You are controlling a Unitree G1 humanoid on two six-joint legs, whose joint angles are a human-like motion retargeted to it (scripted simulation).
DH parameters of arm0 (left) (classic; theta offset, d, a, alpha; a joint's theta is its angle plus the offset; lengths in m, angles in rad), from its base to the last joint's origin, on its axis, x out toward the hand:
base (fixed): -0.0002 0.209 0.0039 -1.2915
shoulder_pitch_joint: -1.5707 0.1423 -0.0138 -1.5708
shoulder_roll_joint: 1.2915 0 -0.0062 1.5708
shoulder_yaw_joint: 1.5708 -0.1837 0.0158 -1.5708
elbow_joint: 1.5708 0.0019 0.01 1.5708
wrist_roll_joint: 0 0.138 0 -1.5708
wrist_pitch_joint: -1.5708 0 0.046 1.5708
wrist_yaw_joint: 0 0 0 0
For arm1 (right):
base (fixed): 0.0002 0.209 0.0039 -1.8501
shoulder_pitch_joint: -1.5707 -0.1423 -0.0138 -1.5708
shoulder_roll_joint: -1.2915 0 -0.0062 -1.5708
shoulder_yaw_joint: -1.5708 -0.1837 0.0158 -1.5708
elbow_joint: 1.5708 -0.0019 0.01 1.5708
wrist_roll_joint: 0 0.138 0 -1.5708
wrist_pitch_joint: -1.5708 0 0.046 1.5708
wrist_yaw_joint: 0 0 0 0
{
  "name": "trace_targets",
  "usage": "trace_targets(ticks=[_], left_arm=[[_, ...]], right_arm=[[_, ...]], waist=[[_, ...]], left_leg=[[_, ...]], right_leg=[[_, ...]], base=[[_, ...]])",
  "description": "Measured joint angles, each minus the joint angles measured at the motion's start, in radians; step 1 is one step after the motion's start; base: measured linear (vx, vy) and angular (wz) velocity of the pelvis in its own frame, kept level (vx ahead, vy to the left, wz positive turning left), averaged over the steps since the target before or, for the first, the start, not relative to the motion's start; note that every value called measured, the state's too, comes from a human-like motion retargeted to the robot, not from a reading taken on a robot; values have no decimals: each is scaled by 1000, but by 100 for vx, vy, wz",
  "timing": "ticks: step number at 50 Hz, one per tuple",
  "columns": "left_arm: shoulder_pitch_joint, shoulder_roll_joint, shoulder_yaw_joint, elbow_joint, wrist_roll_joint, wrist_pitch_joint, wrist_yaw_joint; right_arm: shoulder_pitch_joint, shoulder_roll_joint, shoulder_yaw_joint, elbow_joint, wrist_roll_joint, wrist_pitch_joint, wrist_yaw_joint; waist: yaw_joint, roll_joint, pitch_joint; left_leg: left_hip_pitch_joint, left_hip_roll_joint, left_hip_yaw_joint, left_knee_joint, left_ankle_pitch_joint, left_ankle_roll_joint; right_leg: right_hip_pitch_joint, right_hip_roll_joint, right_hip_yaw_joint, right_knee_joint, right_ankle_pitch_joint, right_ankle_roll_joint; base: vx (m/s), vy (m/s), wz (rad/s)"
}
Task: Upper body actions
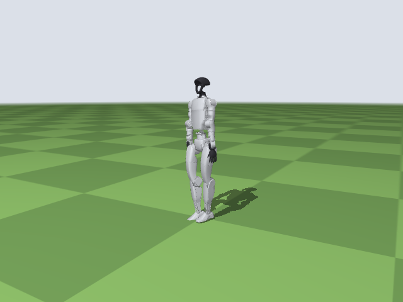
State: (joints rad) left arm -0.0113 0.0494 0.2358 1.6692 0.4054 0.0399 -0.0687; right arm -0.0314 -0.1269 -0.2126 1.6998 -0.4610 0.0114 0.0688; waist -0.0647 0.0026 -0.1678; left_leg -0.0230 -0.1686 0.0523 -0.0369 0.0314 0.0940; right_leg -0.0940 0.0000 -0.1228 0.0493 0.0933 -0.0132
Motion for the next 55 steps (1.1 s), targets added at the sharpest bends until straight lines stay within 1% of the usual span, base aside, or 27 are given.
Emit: trace_targets(ticks=[10,16,19,23,25,26,28,30,32,33,35,37,38,40,42,43,45,48,50,52,55], left_arm=[[-5,-2,-6,-5,2,0,-4],[-19,-4,-17,-8,0,0,-10],[-32,-3,-24,-11,0,0,-15],[-57,8,-33,-18,7,-3,-26],[-70,19,-34,-24,13,-4,-33],[-74,26,-33,-28,16,-5,-34],[-78,38,-34,-34,19,-8,-35],[-80,49,-37,-36,16,-10,-34],[-84,61,-42,-33,10,-10,-38],[-87,68,-42,-30,7,-8,-40],[-99,84,-37,-25,7,-5,-43],[-106,99,-32,-30,11,-5,-43],[-111,106,-32,-35,13,-5,-45],[-123,109,-34,-47,19,-2,-44],[-137,98,-37,-56,4,-4,-33],[-145,94,-37,-58,-9,-8,-30],[-160,87,-29,-64,-29,-14,-39],[-172,64,-7,-76,-37,-11,-48],[-175,45,9,-77,-45,-15,-35],[-173,30,14,-71,-62,-25,-22],[-167,23,3,-59,-83,-35,-16]], right_arm=[[5,-7,-3,0,7,0,-2],[14,-14,-11,0,19,1,-1],[20,-18,-21,0,25,0,-3],[31,-20,-36,0,41,3,-5],[37,-19,-44,0,48,5,-4],[40,-18,-47,0,50,7,-3],[48,-17,-51,0,51,9,-2],[56,-17,-56,0,47,10,-3],[59,-19,-61,0,41,10,-6],[60,-20,-61,0,39,10,-8],[56,-21,-60,0,37,10,-8],[54,-21,-55,0,40,12,-5],[53,-21,-53,0,42,15,-2],[47,-25,-58,0,44,21,6],[42,-34,-59,0,41,18,0],[39,-39,-53,0,38,13,-7],[32,-48,-40,0,31,5,-22],[30,-57,-46,0,26,6,-41],[39,-60,-55,0,38,10,-46],[52,-59,-64,0,57,7,-48],[72,-51,-74,0,65,-2,-54]], waist=[[6,0,1],[18,4,5],[17,16,5],[-4,38,10],[-22,45,18],[-29,46,21],[-39,44,26],[-44,40,32],[-60,40,41],[-67,40,46],[-82,40,59],[-77,25,67],[-67,14,71],[-40,10,84],[-8,5,114],[0,-3,132],[6,-24,164],[4,-49,178],[-8,-62,179],[-3,-74,179],[27,-93,176]], left_leg=[[-5,-2,5,5,-4,-1],[-16,-1,-12,13,-2,-10],[-35,11,-44,27,2,-24],[-62,36,-125,43,20,-48],[-71,44,-180,46,34,-60],[-75,46,-209,47,41,-67],[-83,52,-250,49,54,-84],[-89,55,-276,50,66,-102],[-97,57,-312,50,80,-122],[-100,60,-325,49,87,-134],[-106,67,-350,46,99,-156],[-118,61,-362,50,104,-178],[-125,54,-366,54,105,-185],[-144,53,-389,66,107,-198],[-155,47,-402,78,116,-198],[-155,38,-402,80,124,-191],[-164,24,-380,82,129,-136],[-188,68,-166,62,65,-67],[-202,86,-64,44,24,-44],[-211,114,87,28,-9,-49],[-187,167,423,12,-32,-104]], right_leg=[[-4,-3,5,3,3,4],[-6,-6,-7,22,-18,-5],[-11,3,-10,51,-44,-26],[-30,39,12,120,-86,-80],[-36,59,33,150,-91,-108],[-41,72,75,164,-90,-109],[-50,100,182,187,-81,-94],[-53,125,309,196,-74,-57],[-46,132,381,186,-79,-12],[-39,131,389,176,-85,5],[-28,118,323,155,-104,9],[-8,91,197,110,-96,-4],[4,95,177,93,-88,-12],[11,88,121,70,-72,-4],[31,63,29,45,-55,13],[50,61,-8,30,-48,9],[85,43,-85,0,-38,7],[112,14,-208,-26,-48,0],[120,-12,-294,-32,-66,-3],[125,-39,-378,-34,-86,-5],[131,-74,-498,-39,-119,-6]], base=[[0,0,0],[0,0,9],[-2,-1,46],[-4,-7,92],[-9,-12,132],[-11,-13,137],[-13,-14,137],[-12,-11,143],[-17,-13,168],[-18,-14,170],[-17,-12,167],[-15,-14,146],[-16,-16,141],[-17,-10,154],[-9,-9,168],[-4,-5,186],[-4,0,206],[8,7,255],[11,7,308],[18,8,305],[23,11,284]])
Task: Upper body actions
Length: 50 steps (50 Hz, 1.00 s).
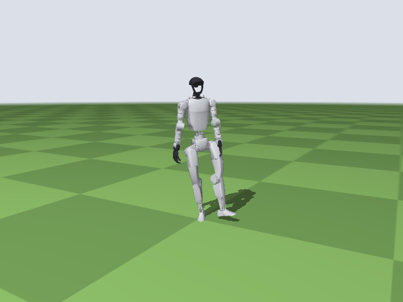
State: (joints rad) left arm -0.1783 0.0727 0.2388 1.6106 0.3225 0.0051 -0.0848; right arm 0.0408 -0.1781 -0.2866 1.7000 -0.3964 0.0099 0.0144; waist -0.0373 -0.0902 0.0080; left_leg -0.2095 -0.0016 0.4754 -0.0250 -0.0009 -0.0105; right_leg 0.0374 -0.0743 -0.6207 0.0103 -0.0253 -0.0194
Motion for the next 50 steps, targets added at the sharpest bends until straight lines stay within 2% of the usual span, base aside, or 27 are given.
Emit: trace_targets(ticks=[3,6,9,11,12,13,15,17,22,25,27,31,33,35,36,38,40,42,45,50], left_arm=[[22,5,-4,11,-3,1,11],[59,11,9,32,-53,6,37],[99,19,66,66,-146,11,57],[125,24,125,81,-194,18,61],[135,24,150,85,-210,21,63],[142,24,166,85,-220,23,66],[153,15,192,85,-229,22,78],[153,3,203,82,-213,19,84],[158,-9,206,46,-140,4,94],[170,-4,196,38,-97,7,88],[182,-1,192,53,-91,12,100],[176,13,175,88,-94,37,103],[163,15,177,87,-67,52,94],[161,9,164,68,-45,50,79],[161,11,154,54,-39,46,66],[161,15,137,32,-26,42,40],[159,21,125,23,-12,43,26],[151,26,119,28,-6,50,22],[141,31,111,40,-18,60,18],[147,21,92,40,-16,64,26]], right_arm=[[24,12,-1,-10,-28,6,-4],[41,23,-2,-35,-74,23,-8],[55,42,-1,-74,-123,38,-33],[58,53,8,-94,-129,34,-45],[58,58,9,-102,-125,28,-45],[57,63,4,-108,-117,21,-40],[59,68,-6,-118,-96,6,-23],[54,63,-10,-116,-69,-4,-1],[30,70,2,-92,-34,-6,13],[23,72,11,-99,-79,0,33],[26,75,19,-109,-110,2,21],[29,74,34,-118,-105,-12,10],[23,71,31,-109,-88,-13,16],[22,64,22,-97,-68,-10,19],[20,64,21,-91,-62,-8,18],[17,67,21,-85,-56,-4,15],[16,72,25,-85,-53,0,12],[10,74,30,-88,-48,0,11],[-4,78,42,-98,-50,-1,11],[-16,76,53,-114,-61,-1,3]], waist=[[47,-10,-10],[69,-11,-43],[14,-16,-111],[-28,-7,-154],[-36,7,-168],[-40,31,-176],[-16,64,-180],[11,67,-173],[127,45,-152],[175,48,-155],[163,68,-156],[63,138,-141],[47,160,-124],[31,145,-83],[36,138,-74],[47,131,-65],[56,136,-64],[61,134,-53],[30,131,-30],[-14,88,3]], left_leg=[[71,31,279,8,1,-9],[140,44,450,49,0,44],[182,63,541,132,-13,89],[204,63,553,155,-14,97],[217,60,548,142,-12,77],[228,63,527,119,-16,15],[241,43,520,62,-27,-18],[208,9,360,37,-22,5],[196,-24,313,18,-28,21],[188,-27,260,1,-26,29],[184,-8,210,4,-22,31],[170,52,77,25,-12,47],[161,77,21,38,-8,54],[188,42,-46,48,-16,72],[186,34,-68,47,-11,78],[170,33,-107,44,4,83],[144,49,-147,43,21,81],[128,46,-186,48,28,83],[109,29,-266,53,42,83],[122,-65,-379,44,57,85]], right_leg=[[3,-28,-104,12,-36,-2],[8,-40,-213,23,-75,2],[2,-72,-334,42,-110,19],[2,-82,-407,55,-132,29],[4,-73,-436,61,-144,32],[9,-52,-468,67,-158,36],[24,-24,-500,77,-174,38],[44,-29,-525,82,-177,44],[77,-35,-572,97,-193,46],[87,-35,-561,132,-199,-6],[87,-40,-487,207,-194,-49],[87,-68,-423,427,-134,-145],[31,-130,-326,625,-123,-212],[2,-217,-207,820,-132,-242],[-35,-220,-142,870,-141,-242],[-134,-163,14,919,-142,-242],[-211,-39,148,882,-134,-240],[-237,33,238,795,-150,-212],[-246,72,307,604,-186,-144],[-243,117,615,226,-196,32]], base=[[40,15,266],[49,17,280],[60,20,308],[58,20,253],[50,20,196],[48,20,174],[42,17,132],[41,15,95],[30,-1,66],[32,-7,72],[36,-9,140],[21,-12,222],[14,-18,176],[16,-15,182],[10,-23,146],[-1,-34,99],[-10,-35,88],[-13,-30,101],[-16,-28,137],[-16,-19,137]])
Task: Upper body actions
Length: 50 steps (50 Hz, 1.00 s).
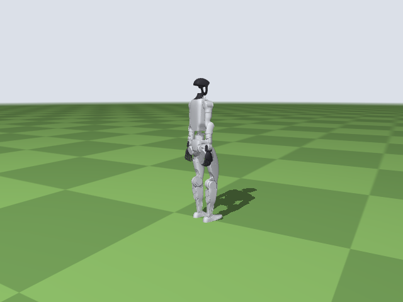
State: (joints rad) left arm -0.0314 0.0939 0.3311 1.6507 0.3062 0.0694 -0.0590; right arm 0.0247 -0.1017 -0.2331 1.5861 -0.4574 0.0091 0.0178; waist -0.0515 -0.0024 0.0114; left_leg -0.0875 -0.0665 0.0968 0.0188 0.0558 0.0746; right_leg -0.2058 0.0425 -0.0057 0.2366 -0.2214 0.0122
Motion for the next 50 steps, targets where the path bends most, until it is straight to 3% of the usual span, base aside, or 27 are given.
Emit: trace_targets(ticks=[2,3,4,5,7,10,13,18,21,25,35,50], left_arm=[[2,1,-8,-2,11,2,-1],[3,4,-11,-2,19,3,-4],[4,10,-14,-4,30,7,-12],[3,17,-17,-7,43,14,-23],[10,6,-14,-25,70,24,-23],[17,-19,10,-46,40,-1,12],[30,-22,33,-48,-56,-19,-5],[29,-22,55,-34,-97,-15,-8],[41,-20,33,-34,-74,-19,-6],[56,-23,18,-24,-1,-9,-10],[74,-36,5,-23,43,-10,-14],[56,-35,-26,-15,82,-4,-32]], right_arm=[[-1,1,-1,0,3,-1,1],[1,4,-2,3,4,-2,2],[1,7,-4,11,6,-4,8],[1,10,-7,22,8,-7,16],[4,16,-27,33,8,-4,35],[3,24,-46,32,2,-13,45],[2,27,-15,13,-29,-21,38],[-22,15,11,11,-52,-23,38],[-25,8,0,-1,-61,-25,29],[-11,-4,-16,-2,-37,-25,11],[-20,-3,-17,114,43,51,14],[-19,31,50,76,-45,11,11]], waist=[[0,-28,15],[-3,-33,15],[9,-43,11],[28,-55,5],[34,-48,-2],[90,-49,-14],[52,-55,-38],[56,-65,-58],[36,-45,-82],[-7,-17,-127],[48,-20,-143],[27,-12,-159]], left_leg=[[24,-43,-32,-3,-1,0],[32,-52,-55,-2,1,-6],[37,-62,-67,-3,1,-11],[41,-71,-73,-4,1,-17],[43,-74,-119,3,6,-27],[43,-59,-125,11,8,-59],[32,-58,-147,29,-13,-83],[46,-17,6,24,-46,-62],[55,12,61,-6,-14,-83],[44,9,26,-31,-2,-85],[81,-8,55,-50,-25,-67],[99,-24,87,-65,-44,-42]], right_leg=[[16,-14,99,-100,130,76],[35,-4,161,-128,153,86],[51,-43,15,-132,158,85],[66,-107,-236,-122,155,79],[103,-91,-163,-164,154,83],[123,-85,-192,-181,162,81],[149,-85,-257,-217,170,72],[154,-92,-283,-216,163,51],[160,-74,-302,-221,154,40],[159,-63,-319,-228,145,27],[168,-69,-299,-227,157,26],[161,-75,-286,-216,169,29]], base=[[-9,-4,113],[-4,-4,100],[0,-3,77],[-1,-6,101],[-6,-8,123],[-7,-9,82],[-5,-6,105],[-6,-2,38],[2,-1,46],[10,7,40],[11,0,-24],[7,0,-11]])
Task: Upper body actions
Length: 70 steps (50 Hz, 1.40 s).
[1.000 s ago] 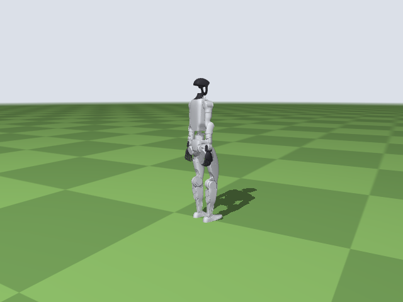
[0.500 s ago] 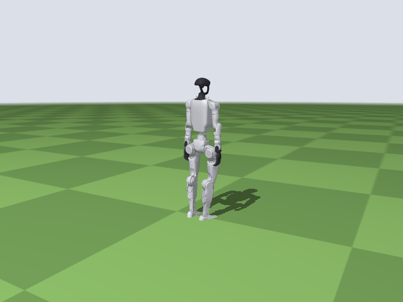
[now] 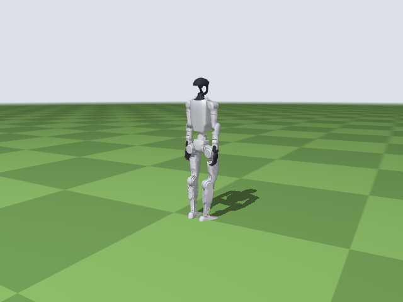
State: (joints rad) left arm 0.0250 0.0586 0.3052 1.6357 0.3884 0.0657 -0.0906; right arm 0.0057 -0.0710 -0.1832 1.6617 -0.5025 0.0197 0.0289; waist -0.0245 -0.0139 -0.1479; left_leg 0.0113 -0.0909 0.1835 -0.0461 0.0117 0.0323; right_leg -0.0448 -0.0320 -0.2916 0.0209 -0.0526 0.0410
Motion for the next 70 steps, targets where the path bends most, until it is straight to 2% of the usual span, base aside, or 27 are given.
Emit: trace_targets(ticks=[20,70], left_arm=[[-31,-3,-14,12,-6,0,-2],[-25,-4,-20,26,-3,-4,16]], right_arm=[[-8,-20,-8,25,-2,33,19],[-11,-22,14,30,-6,17,15]], waist=[[-2,-8,-5],[-7,-19,-19]], left_leg=[[-7,-14,1,-3,0,11],[-24,0,-4,-1,8,-7]], right_leg=[[-4,-7,0,-1,22,-2],[-6,16,4,-12,85,-36]], base=[[0,0,0],[0,0,0]])
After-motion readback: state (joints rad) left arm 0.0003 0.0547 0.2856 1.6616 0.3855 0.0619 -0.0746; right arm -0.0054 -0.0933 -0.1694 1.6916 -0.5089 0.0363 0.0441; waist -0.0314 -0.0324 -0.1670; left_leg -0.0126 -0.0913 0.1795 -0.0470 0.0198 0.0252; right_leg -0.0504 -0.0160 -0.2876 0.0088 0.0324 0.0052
